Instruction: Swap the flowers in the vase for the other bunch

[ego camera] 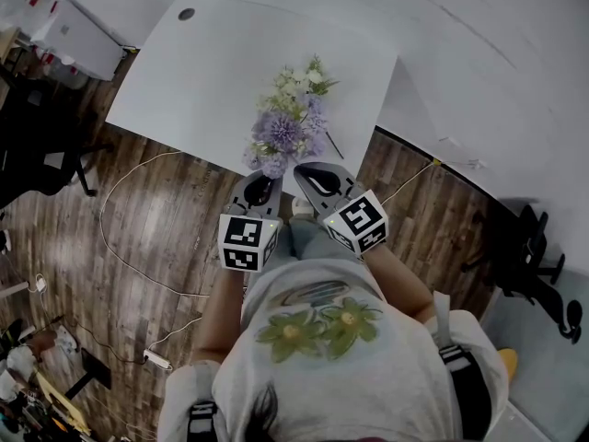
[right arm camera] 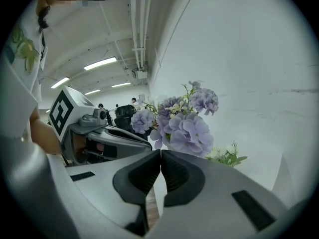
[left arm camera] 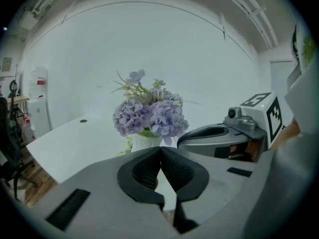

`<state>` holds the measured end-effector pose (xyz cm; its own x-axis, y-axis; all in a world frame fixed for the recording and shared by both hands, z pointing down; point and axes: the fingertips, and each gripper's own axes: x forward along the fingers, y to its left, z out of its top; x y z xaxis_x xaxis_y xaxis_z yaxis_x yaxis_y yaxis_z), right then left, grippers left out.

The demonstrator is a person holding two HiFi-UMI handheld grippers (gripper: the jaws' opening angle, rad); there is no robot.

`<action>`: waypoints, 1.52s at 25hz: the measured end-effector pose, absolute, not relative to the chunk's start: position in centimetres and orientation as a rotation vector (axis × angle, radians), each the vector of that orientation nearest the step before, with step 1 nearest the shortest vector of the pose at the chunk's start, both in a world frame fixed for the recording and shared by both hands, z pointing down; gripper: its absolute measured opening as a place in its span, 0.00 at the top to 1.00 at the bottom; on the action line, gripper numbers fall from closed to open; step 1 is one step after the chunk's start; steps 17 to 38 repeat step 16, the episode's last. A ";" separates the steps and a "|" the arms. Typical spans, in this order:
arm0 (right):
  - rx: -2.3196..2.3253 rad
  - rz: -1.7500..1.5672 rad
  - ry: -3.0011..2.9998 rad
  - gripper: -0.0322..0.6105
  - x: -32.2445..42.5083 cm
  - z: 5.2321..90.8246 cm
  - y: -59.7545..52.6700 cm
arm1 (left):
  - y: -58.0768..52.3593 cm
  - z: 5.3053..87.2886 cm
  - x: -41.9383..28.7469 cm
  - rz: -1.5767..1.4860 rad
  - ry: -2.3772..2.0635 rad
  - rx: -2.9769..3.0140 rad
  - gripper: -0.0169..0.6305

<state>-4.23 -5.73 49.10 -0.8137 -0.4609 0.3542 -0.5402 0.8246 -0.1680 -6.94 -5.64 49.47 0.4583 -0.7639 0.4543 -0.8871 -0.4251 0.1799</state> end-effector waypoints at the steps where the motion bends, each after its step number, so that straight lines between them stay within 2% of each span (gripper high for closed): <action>1: 0.761 0.377 -2.709 0.89 -4.2 49.0 -5.7 | -5.6 49.4 -6.9 0.431 -1.387 2.322 0.95; 38: 0.750 0.368 -2.690 0.89 -4.1 49.0 -5.2 | -4.7 49.3 -5.2 0.472 -1.284 2.386 0.95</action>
